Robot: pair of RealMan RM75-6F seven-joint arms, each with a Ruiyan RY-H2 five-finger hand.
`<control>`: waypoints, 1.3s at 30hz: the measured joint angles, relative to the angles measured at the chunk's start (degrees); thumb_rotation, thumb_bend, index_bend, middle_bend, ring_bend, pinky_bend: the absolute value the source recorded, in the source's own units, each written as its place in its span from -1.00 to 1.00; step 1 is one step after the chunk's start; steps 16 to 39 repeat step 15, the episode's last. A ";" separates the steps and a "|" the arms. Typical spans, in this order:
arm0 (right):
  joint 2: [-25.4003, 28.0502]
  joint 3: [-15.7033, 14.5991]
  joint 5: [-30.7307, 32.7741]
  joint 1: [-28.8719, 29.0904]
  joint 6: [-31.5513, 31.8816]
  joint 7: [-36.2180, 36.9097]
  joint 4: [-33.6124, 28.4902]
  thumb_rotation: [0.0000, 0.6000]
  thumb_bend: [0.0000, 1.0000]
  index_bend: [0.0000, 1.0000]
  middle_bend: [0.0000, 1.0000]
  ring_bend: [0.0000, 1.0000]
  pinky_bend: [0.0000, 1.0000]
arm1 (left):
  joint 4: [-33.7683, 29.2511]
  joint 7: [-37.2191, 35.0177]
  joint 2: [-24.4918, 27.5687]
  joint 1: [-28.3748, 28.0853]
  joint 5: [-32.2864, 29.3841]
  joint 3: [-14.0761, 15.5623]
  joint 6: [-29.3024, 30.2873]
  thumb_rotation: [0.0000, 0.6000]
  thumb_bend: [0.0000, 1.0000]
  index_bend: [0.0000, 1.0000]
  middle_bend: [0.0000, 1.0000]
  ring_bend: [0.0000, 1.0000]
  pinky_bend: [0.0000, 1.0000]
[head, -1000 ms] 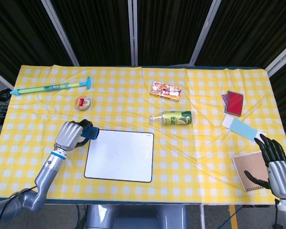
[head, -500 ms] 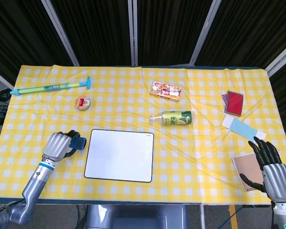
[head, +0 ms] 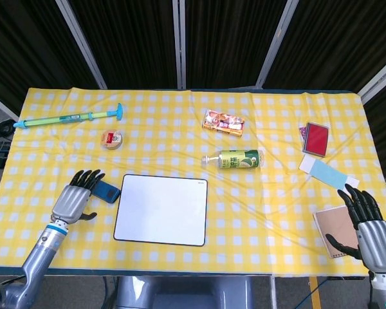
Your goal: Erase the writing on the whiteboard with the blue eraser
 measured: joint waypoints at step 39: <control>-1.37 0.67 1.14 1.10 -2.15 -6.91 0.04 1.00 -0.88 -1.00 -1.00 -1.00 -1.00 | -8.47 -1.91 12.15 15.92 4.99 3.59 23.15 1.00 -0.93 -1.00 -1.00 -1.00 -1.00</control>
